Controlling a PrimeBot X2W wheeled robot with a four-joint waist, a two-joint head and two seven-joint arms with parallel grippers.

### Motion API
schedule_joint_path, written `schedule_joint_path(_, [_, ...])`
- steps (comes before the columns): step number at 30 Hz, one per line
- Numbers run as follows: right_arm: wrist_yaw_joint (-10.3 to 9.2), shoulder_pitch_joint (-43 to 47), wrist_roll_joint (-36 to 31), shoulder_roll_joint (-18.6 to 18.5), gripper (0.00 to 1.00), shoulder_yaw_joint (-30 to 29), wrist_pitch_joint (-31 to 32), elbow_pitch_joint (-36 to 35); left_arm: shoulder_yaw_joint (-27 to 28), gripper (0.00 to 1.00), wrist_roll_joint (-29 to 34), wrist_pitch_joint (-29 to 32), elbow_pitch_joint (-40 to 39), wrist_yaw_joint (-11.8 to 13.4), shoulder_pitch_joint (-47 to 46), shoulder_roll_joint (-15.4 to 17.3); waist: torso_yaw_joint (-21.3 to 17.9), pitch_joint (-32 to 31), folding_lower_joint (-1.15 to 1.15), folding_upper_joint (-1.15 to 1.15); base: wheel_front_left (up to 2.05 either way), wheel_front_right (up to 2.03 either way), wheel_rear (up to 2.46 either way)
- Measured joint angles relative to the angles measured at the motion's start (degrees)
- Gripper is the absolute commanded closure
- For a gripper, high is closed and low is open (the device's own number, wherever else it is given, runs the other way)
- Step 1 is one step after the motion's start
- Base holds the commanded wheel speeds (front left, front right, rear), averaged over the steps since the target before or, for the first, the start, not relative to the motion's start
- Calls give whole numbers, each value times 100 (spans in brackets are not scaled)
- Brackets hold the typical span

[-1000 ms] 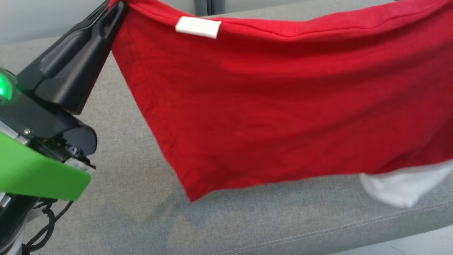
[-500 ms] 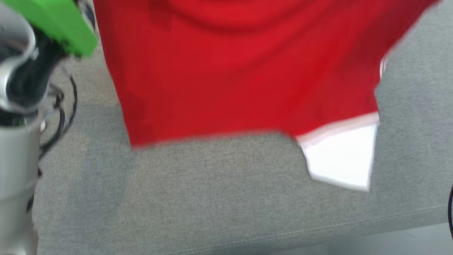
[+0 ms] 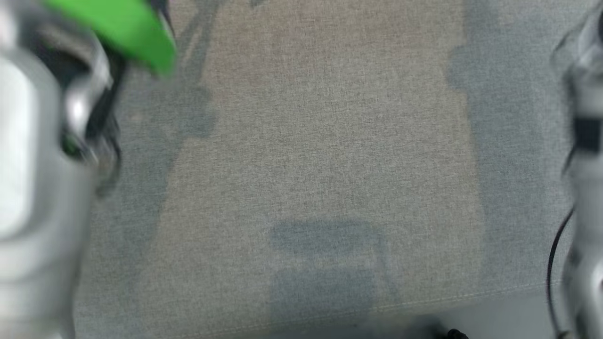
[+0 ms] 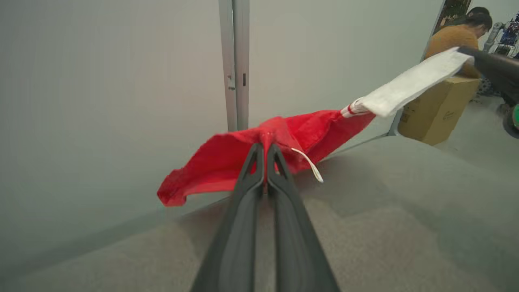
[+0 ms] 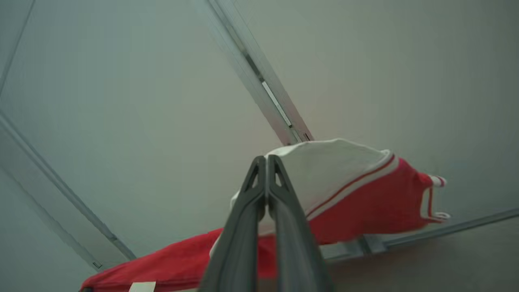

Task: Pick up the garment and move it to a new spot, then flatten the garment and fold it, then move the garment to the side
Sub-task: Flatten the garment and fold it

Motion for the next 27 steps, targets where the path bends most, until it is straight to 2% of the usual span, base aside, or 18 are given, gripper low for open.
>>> schedule_joint_path(4, [207, 1970, 140, 257, 100, 153, -174, 613, -58, 100, -69, -572, 624, -41, 1873, 57, -90, 12, 0, 0, 0, 0, 0])
schedule_joint_path(8, [335, 2966, 198, 286, 100, 124, -437, 945, -20, 100, -156, -1093, 1246, -41, 2905, 97, -155, -164, -1, 0, 0, 0, 0])
schedule_joint_path(15, [505, 3496, 192, 220, 100, 82, -702, 990, 258, 100, -445, -1779, 1655, -51, 3147, -80, -236, -549, -1, 0, 0, 0, 0])
schedule_joint_path(17, [568, 3672, 168, 34, 100, 86, -761, 909, 328, 100, -532, -1985, 1753, -99, 3165, -110, -253, -741, -2, 0, 0, 0, 0])
schedule_joint_path(22, [592, 4050, 77, -236, 100, 168, -709, 651, 287, 100, -575, -2116, 1850, -211, 3231, -47, -265, -1040, -1, 0, 0, 0, 0])
schedule_joint_path(27, [632, 4703, 78, -432, 100, 366, -478, 458, 105, 100, -554, -2162, 1862, -254, 3718, 223, -301, -1298, -2, 0, 0, 0, 0])
